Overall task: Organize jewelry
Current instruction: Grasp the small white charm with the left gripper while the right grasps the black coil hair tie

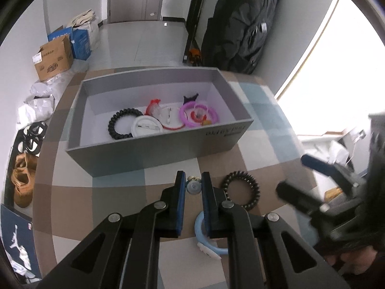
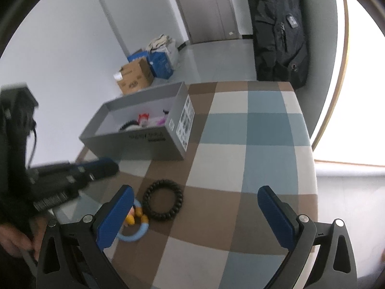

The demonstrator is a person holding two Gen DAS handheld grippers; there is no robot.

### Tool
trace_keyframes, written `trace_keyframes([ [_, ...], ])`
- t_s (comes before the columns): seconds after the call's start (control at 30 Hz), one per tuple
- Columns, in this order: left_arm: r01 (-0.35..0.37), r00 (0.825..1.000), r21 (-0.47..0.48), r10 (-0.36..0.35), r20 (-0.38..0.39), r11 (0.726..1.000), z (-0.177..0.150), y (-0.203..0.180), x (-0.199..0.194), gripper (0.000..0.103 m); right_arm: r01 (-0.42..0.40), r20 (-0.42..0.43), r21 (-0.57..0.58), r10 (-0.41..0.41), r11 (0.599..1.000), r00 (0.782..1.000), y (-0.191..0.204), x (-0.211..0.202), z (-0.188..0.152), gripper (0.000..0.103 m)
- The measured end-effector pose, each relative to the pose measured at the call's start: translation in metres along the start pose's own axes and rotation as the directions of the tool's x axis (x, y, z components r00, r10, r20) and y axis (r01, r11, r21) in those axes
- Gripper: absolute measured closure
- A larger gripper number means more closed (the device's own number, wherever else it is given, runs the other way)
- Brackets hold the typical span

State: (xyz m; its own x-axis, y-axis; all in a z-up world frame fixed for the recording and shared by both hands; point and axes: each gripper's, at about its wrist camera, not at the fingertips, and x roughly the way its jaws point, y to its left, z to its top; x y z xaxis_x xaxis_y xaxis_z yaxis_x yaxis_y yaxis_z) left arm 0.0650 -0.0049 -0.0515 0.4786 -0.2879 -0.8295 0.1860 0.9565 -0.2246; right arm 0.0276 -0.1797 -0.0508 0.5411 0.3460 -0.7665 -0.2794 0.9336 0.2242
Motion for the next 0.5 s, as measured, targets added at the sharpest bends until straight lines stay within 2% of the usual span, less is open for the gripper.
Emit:
trace_keyframes([
  [0.1,0.026,1.0,-0.027,-0.025,0.015,0.999,0.003,0.004,-0.008,0.095,0.009,-0.008,-0.035,-0.009,0.999,1.0,0.006,0.0,-0.005,0.002],
  [0.13,0.036,0.999,-0.036,-0.035,0.02,0.999,0.004,0.006,-0.01,0.095,0.018,-0.008,-0.052,-0.018,0.998,1.0,0.01,0.0,-0.006,0.005],
  [0.2,0.048,0.998,-0.044,-0.047,0.032,0.998,0.005,0.007,-0.014,0.094,0.029,-0.014,-0.077,-0.03,0.997,0.999,0.014,0.004,-0.008,0.014],
  [0.27,0.049,0.998,-0.042,-0.047,0.044,0.998,0.005,0.006,-0.017,0.094,0.038,-0.025,-0.088,-0.04,0.995,0.999,0.016,0.009,-0.008,0.03],
  [0.37,0.045,0.998,-0.037,-0.043,0.053,0.998,0.005,0.007,-0.022,0.094,0.059,-0.046,-0.098,-0.064,0.993,0.997,0.018,0.018,-0.009,0.044],
  [0.5,0.044,0.997,-0.033,-0.042,0.064,0.998,0.004,0.011,-0.026,0.094,0.072,-0.065,-0.129,-0.081,0.989,0.995,0.025,0.027,-0.01,0.053],
])
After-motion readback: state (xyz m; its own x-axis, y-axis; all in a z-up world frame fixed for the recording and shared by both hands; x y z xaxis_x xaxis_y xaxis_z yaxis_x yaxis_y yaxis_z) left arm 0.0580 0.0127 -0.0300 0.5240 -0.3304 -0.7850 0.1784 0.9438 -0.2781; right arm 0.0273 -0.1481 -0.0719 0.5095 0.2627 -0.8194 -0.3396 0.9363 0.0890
